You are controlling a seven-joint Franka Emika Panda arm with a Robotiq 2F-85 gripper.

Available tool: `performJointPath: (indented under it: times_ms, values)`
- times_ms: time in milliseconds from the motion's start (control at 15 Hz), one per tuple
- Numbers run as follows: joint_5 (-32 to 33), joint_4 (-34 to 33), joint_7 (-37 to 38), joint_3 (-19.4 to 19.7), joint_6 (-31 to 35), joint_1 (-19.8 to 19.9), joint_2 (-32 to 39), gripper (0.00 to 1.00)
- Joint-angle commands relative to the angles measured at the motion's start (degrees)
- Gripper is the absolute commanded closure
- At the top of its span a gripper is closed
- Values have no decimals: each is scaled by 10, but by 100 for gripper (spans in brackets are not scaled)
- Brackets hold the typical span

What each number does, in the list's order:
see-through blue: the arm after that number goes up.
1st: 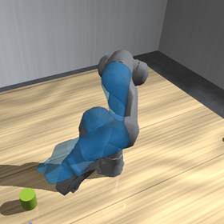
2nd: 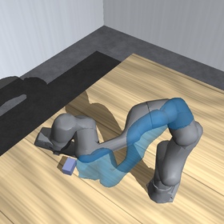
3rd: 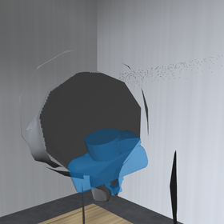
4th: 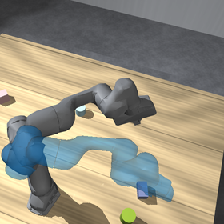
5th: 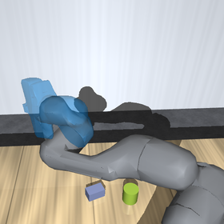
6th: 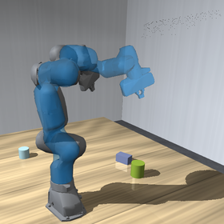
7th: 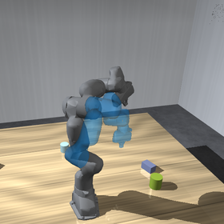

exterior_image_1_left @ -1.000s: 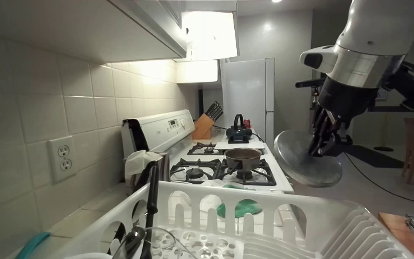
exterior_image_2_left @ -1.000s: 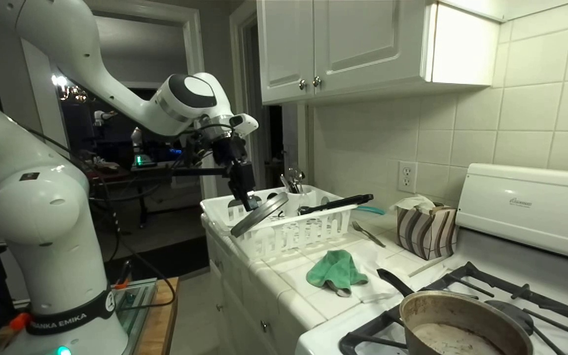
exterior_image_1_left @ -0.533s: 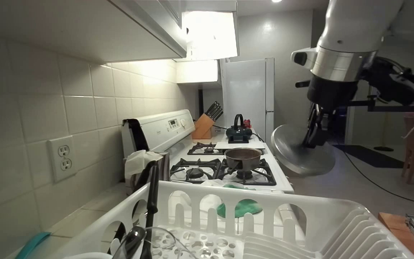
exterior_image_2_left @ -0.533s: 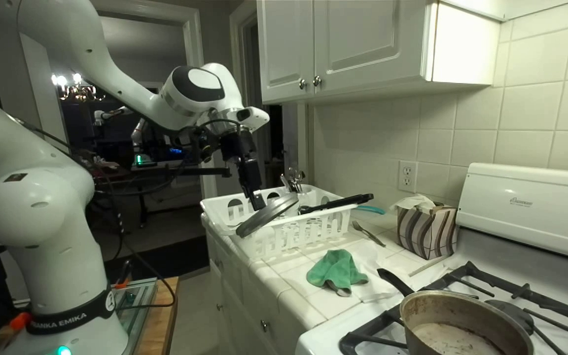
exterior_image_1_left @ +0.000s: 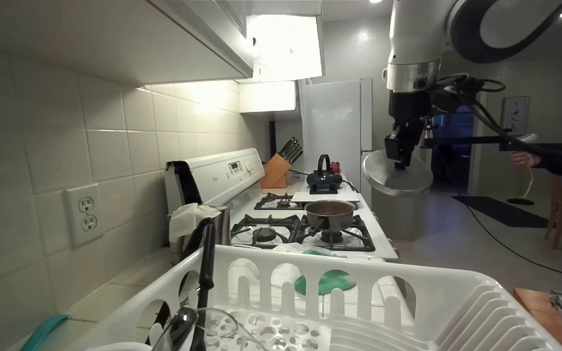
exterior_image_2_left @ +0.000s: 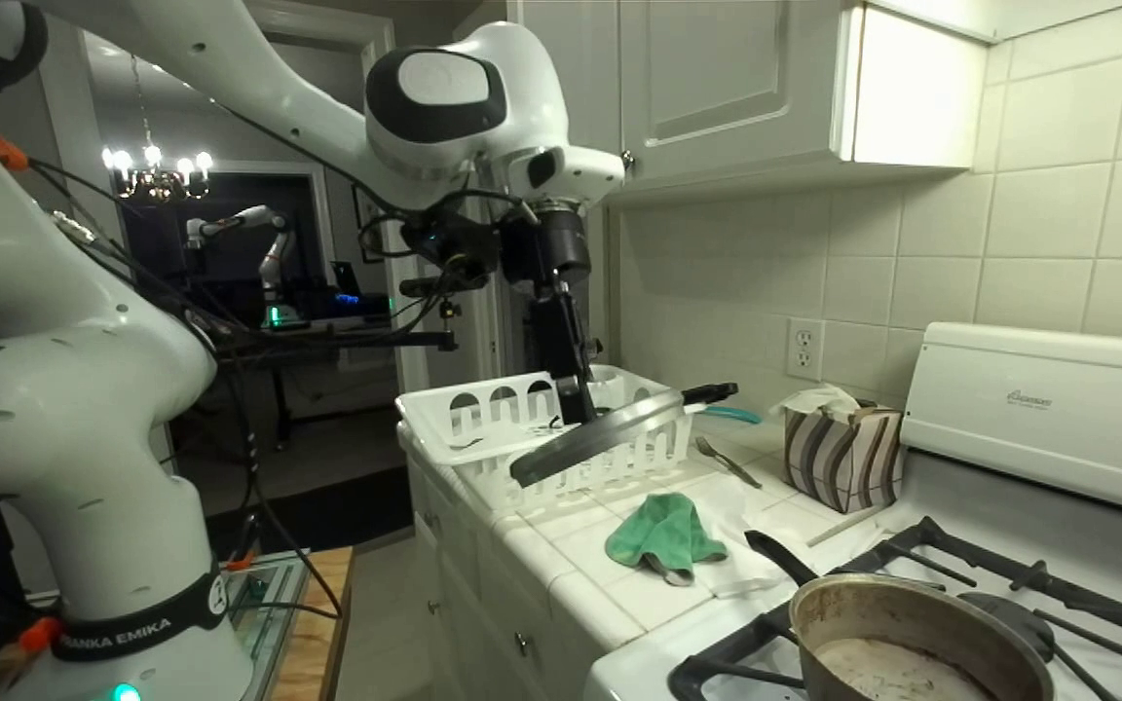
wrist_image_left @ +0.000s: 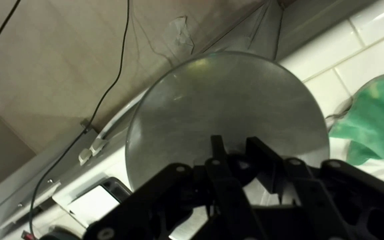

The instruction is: Put the pan on the stove, then close it

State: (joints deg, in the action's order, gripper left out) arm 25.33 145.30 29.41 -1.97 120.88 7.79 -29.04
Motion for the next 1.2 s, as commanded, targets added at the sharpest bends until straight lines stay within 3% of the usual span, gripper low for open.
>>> performJointPath:
  times_ms: [0,333,400,467,800,867,1133]
  values:
    - [-59,-56,8,29,0,33,55,94]
    - [-191,-107,-59,112,9,49,93,94]
    - [-146,-83,-38,85,3,55,74,94]
    - [-152,-89,-47,92,3,58,78,76]
    - [-150,-88,-44,82,3,57,79,76]
    - [-151,-98,-35,81,-1,59,92,94]
    - [-174,-163,-34,109,-8,75,162,94]
